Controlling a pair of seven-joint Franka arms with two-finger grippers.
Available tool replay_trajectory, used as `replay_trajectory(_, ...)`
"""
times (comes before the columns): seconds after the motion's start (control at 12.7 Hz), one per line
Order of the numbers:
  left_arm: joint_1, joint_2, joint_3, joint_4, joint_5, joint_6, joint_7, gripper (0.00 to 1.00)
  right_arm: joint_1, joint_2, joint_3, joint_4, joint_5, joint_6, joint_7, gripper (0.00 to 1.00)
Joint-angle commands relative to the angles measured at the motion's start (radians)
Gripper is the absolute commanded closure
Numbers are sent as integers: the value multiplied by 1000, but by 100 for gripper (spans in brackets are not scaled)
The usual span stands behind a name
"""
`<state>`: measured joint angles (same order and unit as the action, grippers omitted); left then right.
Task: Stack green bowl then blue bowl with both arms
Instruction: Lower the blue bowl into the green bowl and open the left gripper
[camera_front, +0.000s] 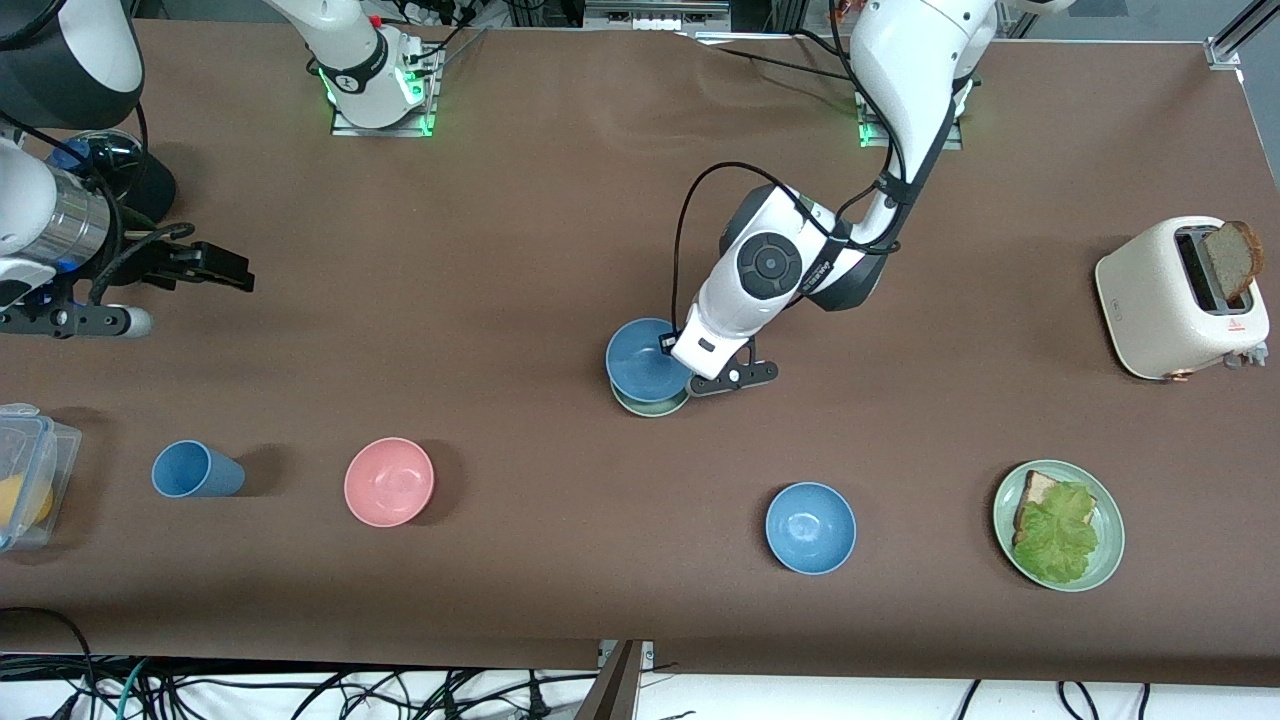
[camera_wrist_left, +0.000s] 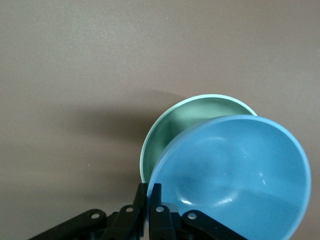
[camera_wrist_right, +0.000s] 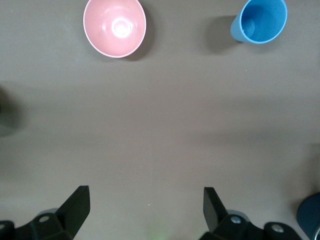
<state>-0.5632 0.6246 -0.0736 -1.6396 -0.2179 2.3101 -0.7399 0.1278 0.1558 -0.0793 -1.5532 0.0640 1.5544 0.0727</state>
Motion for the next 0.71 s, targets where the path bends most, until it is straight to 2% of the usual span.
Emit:
replay_trajectory(0.0,-17,12,25,44,17,-18,-30,53,-4,-12,6,13,13,-34,-17,0)
replay_trajectory(0.08,-17,12,25,58,15,-20,-33,24,-4,-12,7,12,16,-34,-17,0)
replay_trajectory(0.16,-15,4,26,67,20,-23,-30,0,-4,-12,7,13,17,-34,-17,0)
replay_trajectory(0.32,-11,-15,49,101,23,-67,-19,0,0,-18,9,13,17,-36,-17,0)
replay_trajectory(0.63,20,-83,101,202,26,-271,52,0,0,-16,6,12,16,-24,-16,0)
